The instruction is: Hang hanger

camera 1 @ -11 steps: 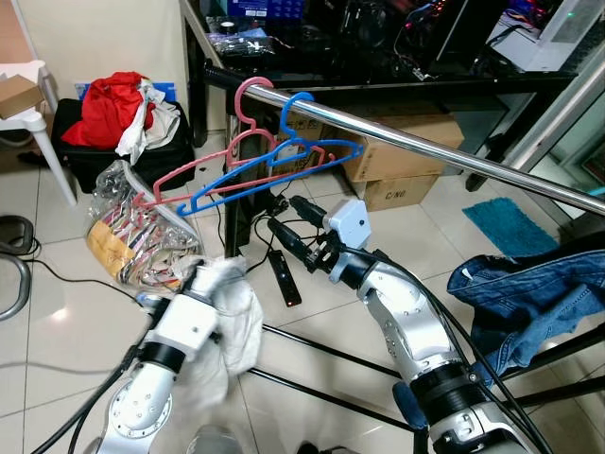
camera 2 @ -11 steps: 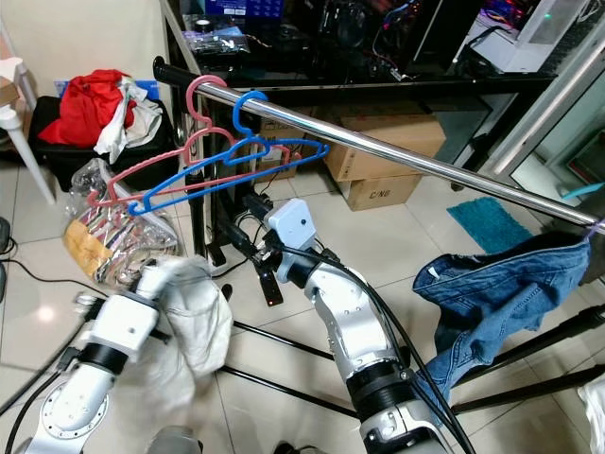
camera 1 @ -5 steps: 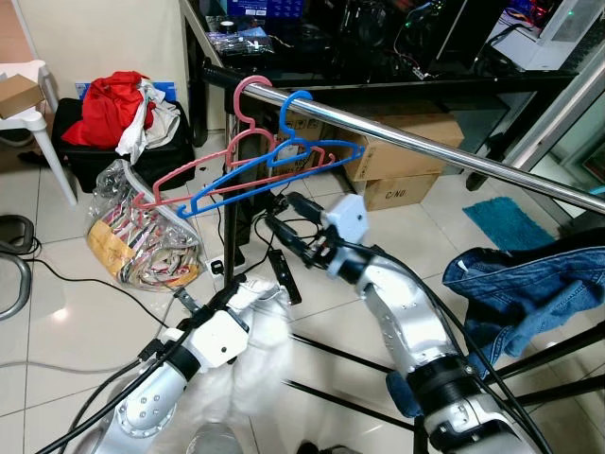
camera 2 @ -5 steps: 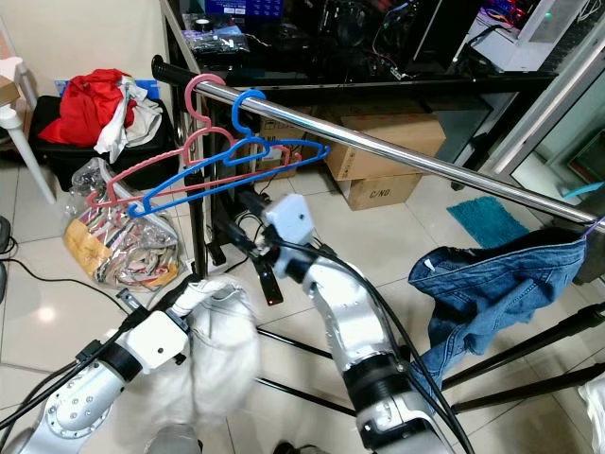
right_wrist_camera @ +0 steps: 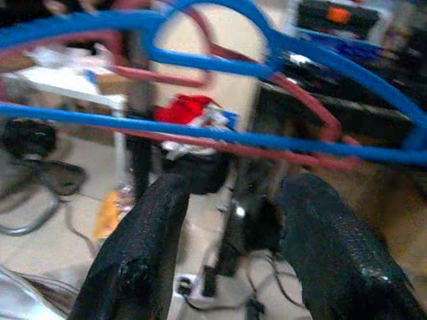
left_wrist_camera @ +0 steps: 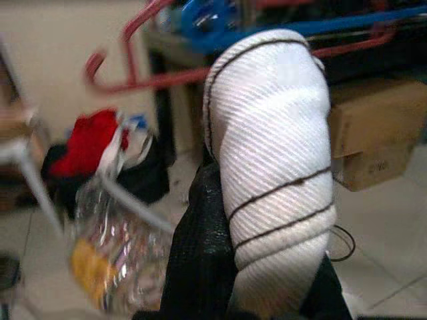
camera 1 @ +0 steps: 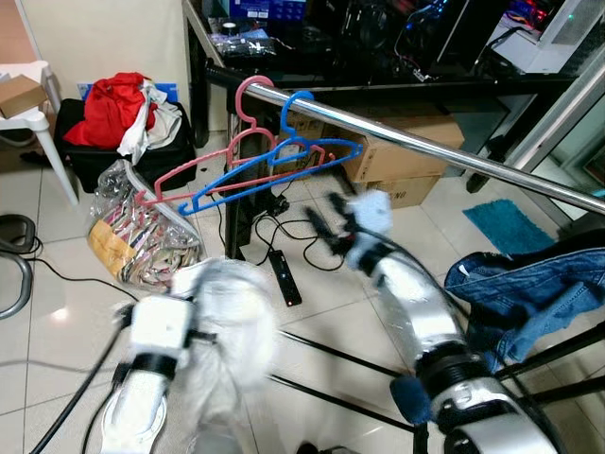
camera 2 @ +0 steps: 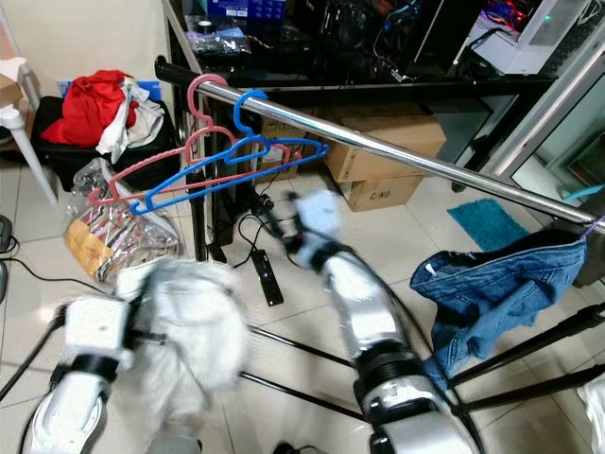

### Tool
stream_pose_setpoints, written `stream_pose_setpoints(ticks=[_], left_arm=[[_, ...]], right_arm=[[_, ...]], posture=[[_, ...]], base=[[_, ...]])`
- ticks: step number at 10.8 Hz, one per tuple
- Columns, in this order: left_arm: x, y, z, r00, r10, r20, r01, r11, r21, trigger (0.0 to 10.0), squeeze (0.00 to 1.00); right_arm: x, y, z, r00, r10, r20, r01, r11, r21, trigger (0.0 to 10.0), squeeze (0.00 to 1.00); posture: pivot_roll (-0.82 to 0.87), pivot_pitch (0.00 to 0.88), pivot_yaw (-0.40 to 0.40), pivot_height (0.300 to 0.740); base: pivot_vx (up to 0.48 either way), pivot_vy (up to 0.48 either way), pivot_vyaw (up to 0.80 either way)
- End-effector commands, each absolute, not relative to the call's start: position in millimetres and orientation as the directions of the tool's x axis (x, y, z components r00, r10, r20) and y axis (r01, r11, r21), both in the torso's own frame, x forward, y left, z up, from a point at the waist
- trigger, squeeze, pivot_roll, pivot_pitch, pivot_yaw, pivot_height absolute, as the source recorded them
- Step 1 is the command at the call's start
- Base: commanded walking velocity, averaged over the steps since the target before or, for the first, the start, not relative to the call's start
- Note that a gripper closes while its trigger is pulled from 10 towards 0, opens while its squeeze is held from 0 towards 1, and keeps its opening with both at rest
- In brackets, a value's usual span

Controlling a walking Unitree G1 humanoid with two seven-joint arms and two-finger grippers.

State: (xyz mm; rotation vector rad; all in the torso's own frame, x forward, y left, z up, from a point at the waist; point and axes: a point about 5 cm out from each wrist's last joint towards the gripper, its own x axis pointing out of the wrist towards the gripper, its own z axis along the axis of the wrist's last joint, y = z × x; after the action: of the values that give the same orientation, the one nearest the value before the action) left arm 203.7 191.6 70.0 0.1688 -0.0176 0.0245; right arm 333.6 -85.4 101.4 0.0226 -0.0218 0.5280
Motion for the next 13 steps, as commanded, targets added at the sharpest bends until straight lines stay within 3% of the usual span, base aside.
stream_pose_setpoints(ticks=[1, 6, 11, 13], left_arm=[[203, 192, 71, 0.997, 0.07, 0.031, -0.073, 0.992, 0.1, 10.0, 0.0], [213, 197, 74, 0.997, 0.071, 0.035, -0.074, 0.993, 0.095, 10.0, 0.0], [215, 195, 72, 0.998, 0.063, 0.029, -0.065, 0.994, 0.091, 10.0, 0.0], [216, 195, 73, 0.998, 0.061, 0.034, -0.064, 0.993, 0.099, 10.0, 0.0]], right_arm=[[337, -102, 96, 0.907, 0.421, -0.004, -0.421, 0.907, 0.024, 10.0, 0.0], [338, -103, 91, 0.922, 0.388, -0.014, -0.387, 0.922, 0.031, 10.0, 0.0], [338, -106, 89, 0.923, 0.383, -0.024, -0.382, 0.923, 0.034, 10.0, 0.0], [338, -106, 88, 0.922, 0.386, -0.027, -0.385, 0.922, 0.037, 10.0, 0.0]], posture=[[0.4, 0.061, -0.168, 0.74], [0.39, 0.059, -0.164, 0.74], [0.38, 0.058, -0.166, 0.74], [0.38, 0.057, -0.164, 0.74]], base=[[0.0, 0.0, 0.0], [0.0, 0.0, 0.0], [0.0, 0.48, 0.0], [0.0, 0.169, 0.0]])
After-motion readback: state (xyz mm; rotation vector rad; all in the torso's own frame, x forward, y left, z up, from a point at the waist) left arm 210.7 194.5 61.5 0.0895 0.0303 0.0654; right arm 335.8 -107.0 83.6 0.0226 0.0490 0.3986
